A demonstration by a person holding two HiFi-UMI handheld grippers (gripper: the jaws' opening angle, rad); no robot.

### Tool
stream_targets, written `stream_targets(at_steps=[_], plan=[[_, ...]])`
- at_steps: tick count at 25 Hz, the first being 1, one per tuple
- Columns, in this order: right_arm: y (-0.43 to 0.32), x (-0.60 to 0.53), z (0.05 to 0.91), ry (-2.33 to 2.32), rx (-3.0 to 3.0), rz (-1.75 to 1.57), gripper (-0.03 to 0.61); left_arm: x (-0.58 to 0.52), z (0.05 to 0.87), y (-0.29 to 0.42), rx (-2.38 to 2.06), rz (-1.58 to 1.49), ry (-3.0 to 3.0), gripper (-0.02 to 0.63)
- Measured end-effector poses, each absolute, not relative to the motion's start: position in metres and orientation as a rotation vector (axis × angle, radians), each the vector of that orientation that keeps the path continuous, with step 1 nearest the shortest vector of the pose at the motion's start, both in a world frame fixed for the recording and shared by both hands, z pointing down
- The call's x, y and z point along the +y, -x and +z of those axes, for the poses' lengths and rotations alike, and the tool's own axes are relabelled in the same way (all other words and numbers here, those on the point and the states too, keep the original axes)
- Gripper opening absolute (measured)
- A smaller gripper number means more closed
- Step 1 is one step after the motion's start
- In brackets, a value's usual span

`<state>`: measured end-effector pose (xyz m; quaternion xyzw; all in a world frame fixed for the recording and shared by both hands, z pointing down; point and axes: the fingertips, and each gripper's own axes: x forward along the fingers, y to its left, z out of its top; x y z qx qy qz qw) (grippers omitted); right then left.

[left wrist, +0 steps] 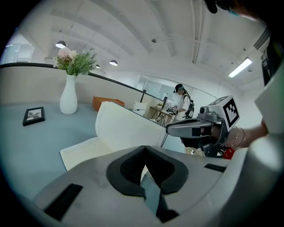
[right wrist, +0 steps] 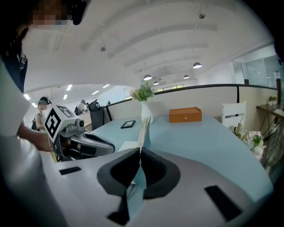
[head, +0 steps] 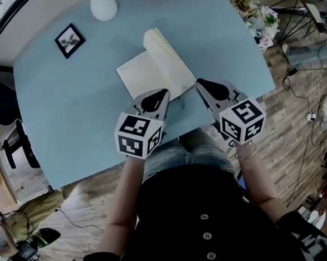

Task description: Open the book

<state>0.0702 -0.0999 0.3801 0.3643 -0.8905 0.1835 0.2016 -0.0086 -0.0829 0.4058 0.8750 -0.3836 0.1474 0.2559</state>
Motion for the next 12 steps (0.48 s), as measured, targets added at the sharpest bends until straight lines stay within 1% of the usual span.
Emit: stream_targets(at_steps=[5,12], plan=[[-0.081,-0.104,0.384,-1.061,-2.456,0.501,0.012,-0.083,0.409,0.003,-1.029,0.41,-2.369,0.012],[-0.099,-0.112,0.393,-1.109,-2.45,0.606,0.012,-0.083,0.414,-0.006,-1.014,0.426,-2.356,0.011]])
